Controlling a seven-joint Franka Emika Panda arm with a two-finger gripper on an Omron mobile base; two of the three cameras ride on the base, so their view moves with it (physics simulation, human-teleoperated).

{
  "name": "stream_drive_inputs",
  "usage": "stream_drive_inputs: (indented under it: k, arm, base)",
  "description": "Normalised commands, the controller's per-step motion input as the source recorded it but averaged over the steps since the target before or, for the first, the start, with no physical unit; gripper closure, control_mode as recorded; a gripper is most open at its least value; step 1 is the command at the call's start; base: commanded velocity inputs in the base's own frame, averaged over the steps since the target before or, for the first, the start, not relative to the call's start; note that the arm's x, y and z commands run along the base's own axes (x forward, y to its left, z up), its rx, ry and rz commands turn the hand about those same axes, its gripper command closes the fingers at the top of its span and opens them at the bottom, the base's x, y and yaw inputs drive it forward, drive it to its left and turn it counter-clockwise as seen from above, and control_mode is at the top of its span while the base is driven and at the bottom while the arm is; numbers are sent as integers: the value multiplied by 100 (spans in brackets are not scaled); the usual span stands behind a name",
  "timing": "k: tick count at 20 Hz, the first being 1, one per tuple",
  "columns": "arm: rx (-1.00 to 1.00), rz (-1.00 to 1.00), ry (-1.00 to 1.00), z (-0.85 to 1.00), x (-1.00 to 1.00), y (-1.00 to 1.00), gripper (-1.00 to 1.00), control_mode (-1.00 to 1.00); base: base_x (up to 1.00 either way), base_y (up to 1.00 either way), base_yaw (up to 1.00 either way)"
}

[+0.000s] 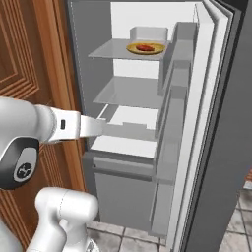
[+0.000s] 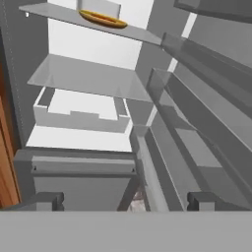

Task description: Retrieve the steak from the fridge and place it on the saucepan with marinade on the stove.

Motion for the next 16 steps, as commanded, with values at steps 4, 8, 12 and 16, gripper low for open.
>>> stream_drive_inputs:
  k: [4, 8, 12, 16]
  arm:
    - [0, 0, 0, 0, 0, 0, -100, 100]
    - [0, 0, 0, 0, 0, 0, -100, 100]
    - [0, 0, 0, 0, 0, 0, -100, 100]
    - [0, 0, 0, 0, 0, 0, -100, 100]
  base:
    - [59, 16, 6]
    - [64, 0, 8]
    - [99, 0, 7]
    - [100, -4, 6]
